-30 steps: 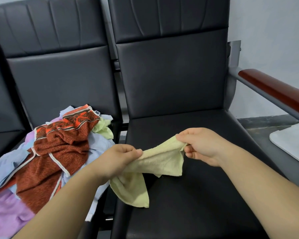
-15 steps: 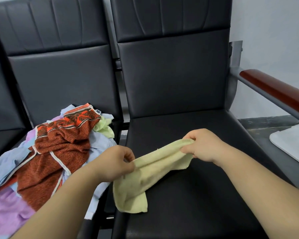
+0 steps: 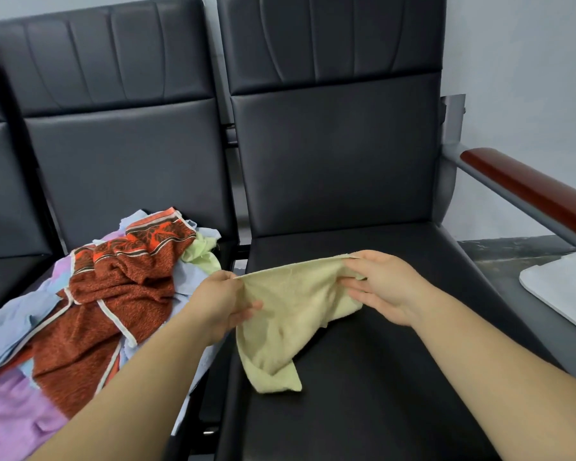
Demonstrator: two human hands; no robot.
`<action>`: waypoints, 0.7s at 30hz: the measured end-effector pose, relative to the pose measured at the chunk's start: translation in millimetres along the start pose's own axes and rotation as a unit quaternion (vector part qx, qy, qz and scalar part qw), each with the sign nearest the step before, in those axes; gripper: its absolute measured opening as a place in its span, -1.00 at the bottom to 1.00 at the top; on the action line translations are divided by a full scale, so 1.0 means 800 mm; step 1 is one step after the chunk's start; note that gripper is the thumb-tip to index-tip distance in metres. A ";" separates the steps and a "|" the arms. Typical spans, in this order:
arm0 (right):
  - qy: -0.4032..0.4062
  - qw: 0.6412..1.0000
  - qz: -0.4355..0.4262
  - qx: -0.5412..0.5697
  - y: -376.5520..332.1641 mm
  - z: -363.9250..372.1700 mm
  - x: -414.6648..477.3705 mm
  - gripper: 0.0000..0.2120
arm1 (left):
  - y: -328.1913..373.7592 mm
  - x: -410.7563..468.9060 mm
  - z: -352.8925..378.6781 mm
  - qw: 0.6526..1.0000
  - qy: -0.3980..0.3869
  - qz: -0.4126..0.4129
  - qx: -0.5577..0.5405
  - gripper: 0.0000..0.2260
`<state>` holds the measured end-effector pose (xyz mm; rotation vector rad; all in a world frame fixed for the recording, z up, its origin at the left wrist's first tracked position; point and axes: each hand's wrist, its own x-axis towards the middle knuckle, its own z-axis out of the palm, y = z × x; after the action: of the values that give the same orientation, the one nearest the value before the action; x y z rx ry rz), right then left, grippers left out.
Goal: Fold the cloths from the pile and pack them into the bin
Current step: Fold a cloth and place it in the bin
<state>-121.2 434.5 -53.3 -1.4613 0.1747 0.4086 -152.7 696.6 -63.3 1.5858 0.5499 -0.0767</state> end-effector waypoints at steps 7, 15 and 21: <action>0.102 0.980 -0.168 -0.022 -0.014 -0.014 0.019 -0.89 | 0.039 0.003 0.010 0.969 -0.078 0.168 -0.166 -0.76; 0.139 0.957 -0.198 -0.161 -0.026 -0.039 -0.004 -0.95 | 0.030 -0.002 -0.015 0.945 -0.009 0.294 0.144 -0.87; 0.014 0.905 0.088 -0.415 -0.004 -0.051 -0.022 -0.80 | 0.000 -0.009 -0.040 0.879 -0.068 0.166 0.443 -0.87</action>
<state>-131.0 391.5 -48.7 -2.3038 0.1623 0.6564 -167.5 725.3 -57.2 2.5281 0.0988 -0.1991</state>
